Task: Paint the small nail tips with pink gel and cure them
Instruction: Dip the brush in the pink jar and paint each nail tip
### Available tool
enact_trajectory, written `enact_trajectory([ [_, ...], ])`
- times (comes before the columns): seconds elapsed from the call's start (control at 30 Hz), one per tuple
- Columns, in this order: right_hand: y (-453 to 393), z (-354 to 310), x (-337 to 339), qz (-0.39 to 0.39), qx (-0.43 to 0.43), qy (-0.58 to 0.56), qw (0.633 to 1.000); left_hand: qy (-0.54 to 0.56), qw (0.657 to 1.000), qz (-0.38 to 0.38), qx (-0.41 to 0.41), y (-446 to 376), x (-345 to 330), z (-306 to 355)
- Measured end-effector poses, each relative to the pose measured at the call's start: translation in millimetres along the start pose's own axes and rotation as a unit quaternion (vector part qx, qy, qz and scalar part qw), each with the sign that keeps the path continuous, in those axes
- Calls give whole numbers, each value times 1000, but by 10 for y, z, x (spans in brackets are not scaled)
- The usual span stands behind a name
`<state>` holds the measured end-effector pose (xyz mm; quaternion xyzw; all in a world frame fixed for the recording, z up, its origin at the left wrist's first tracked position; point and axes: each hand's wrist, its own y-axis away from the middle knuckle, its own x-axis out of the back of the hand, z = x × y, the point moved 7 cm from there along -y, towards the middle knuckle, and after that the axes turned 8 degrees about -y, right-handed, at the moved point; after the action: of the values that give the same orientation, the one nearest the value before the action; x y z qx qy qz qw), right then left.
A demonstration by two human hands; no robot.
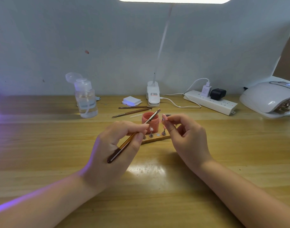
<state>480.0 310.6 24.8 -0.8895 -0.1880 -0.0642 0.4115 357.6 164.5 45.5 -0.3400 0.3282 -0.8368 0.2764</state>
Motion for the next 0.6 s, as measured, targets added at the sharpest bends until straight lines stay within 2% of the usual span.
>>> enact_trajectory([
  [0.23,1,-26,20,8,10,26,1000,-40,998,-13,-55,11,-40,23],
  [0.6,3,-42,23,12,7,28,1000,-43,998,-7,-54,18,-24,42],
])
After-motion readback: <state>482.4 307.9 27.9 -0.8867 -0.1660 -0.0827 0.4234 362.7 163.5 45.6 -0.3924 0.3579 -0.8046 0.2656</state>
